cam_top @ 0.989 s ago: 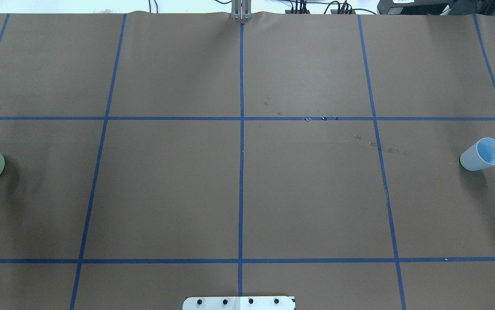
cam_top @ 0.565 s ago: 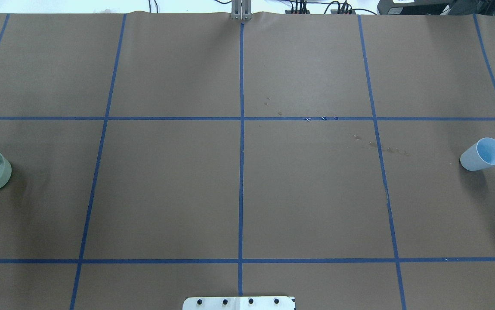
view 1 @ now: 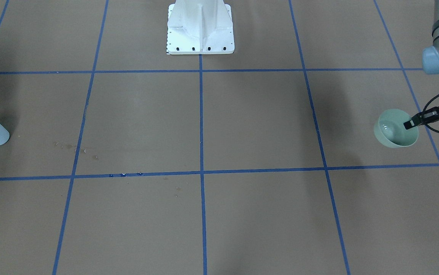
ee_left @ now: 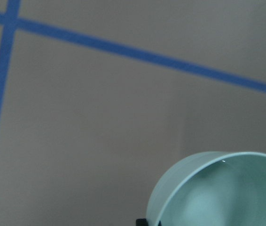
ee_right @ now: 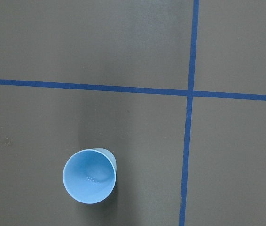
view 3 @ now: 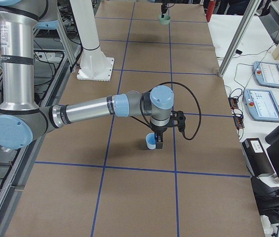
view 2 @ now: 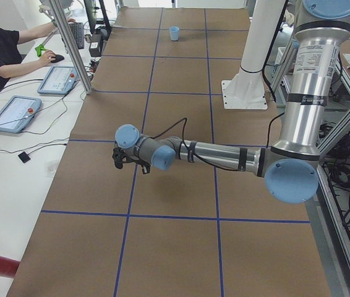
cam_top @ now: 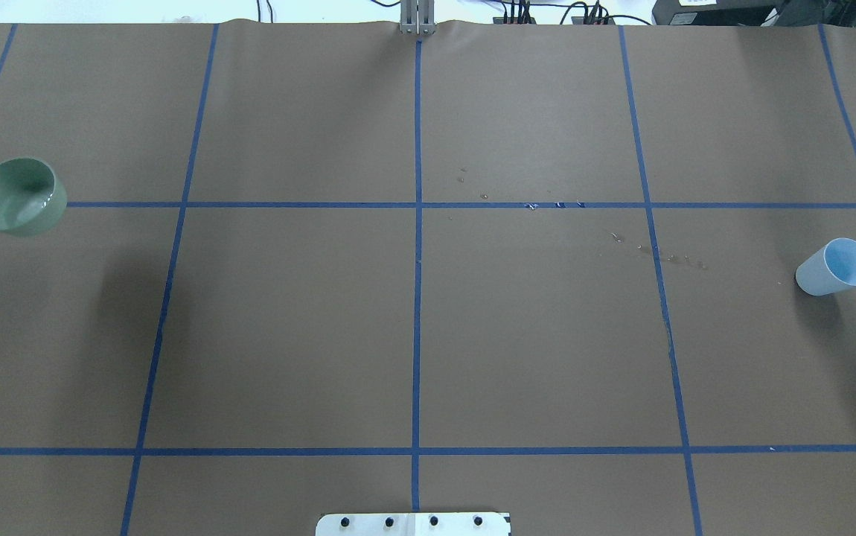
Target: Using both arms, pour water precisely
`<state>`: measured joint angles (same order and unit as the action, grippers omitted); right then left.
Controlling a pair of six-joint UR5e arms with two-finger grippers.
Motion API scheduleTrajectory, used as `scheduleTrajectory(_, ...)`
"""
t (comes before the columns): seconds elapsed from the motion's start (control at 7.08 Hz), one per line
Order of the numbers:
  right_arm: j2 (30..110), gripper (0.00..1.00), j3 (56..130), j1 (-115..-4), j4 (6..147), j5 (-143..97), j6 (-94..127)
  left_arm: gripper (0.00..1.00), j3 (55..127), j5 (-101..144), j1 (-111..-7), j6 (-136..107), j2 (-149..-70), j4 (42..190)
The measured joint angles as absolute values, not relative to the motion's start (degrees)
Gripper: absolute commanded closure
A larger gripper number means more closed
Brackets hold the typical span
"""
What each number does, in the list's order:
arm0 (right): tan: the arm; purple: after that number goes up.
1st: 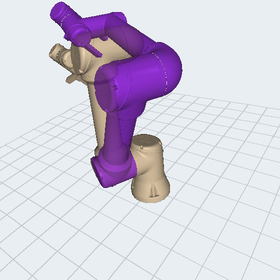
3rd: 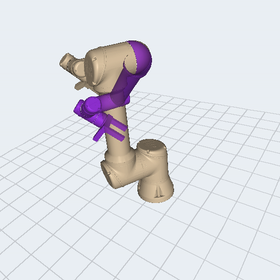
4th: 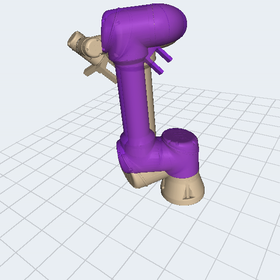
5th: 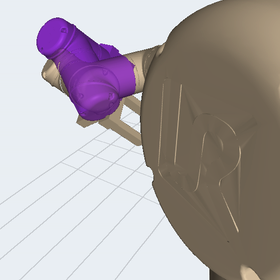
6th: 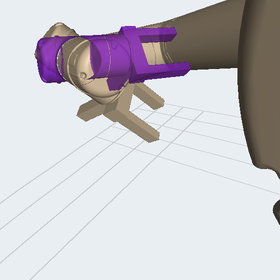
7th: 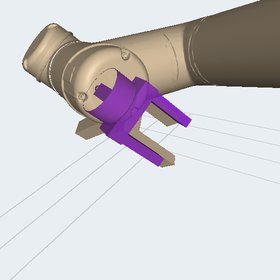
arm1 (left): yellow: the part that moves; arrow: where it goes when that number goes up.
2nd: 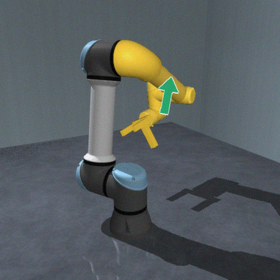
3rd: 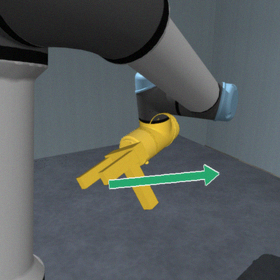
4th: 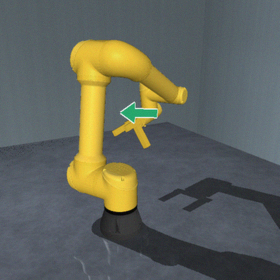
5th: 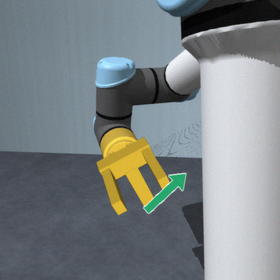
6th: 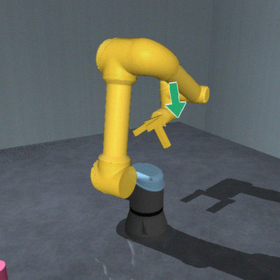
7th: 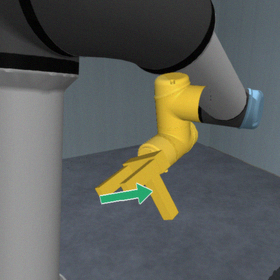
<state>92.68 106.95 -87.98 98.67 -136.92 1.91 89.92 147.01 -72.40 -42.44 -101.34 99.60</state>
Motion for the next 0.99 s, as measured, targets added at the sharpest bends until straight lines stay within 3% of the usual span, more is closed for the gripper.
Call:
scheduleTrajectory(0.28, 92.86, 0.0, 106.93, -87.98, 98.63, -137.02, 1.93, 1.0, 93.3, 145.5, -67.36, -57.65, -113.84, 90.64)
scheduleTrajectory(0.56, 93.11, 0.0, 106.83, -87.98, 98.47, -137.15, 1.93, 1.0, 93.01, 137.17, -53.9, -75.82, -124.66, 89.81)
scheduleTrajectory(0.99, 93.22, 0.0, 106.49, -87.98, 98.36, -136.8, 2.01, 1.0, 82.43, 127.02, -41.76, -89.78, -134.23, 99.22)
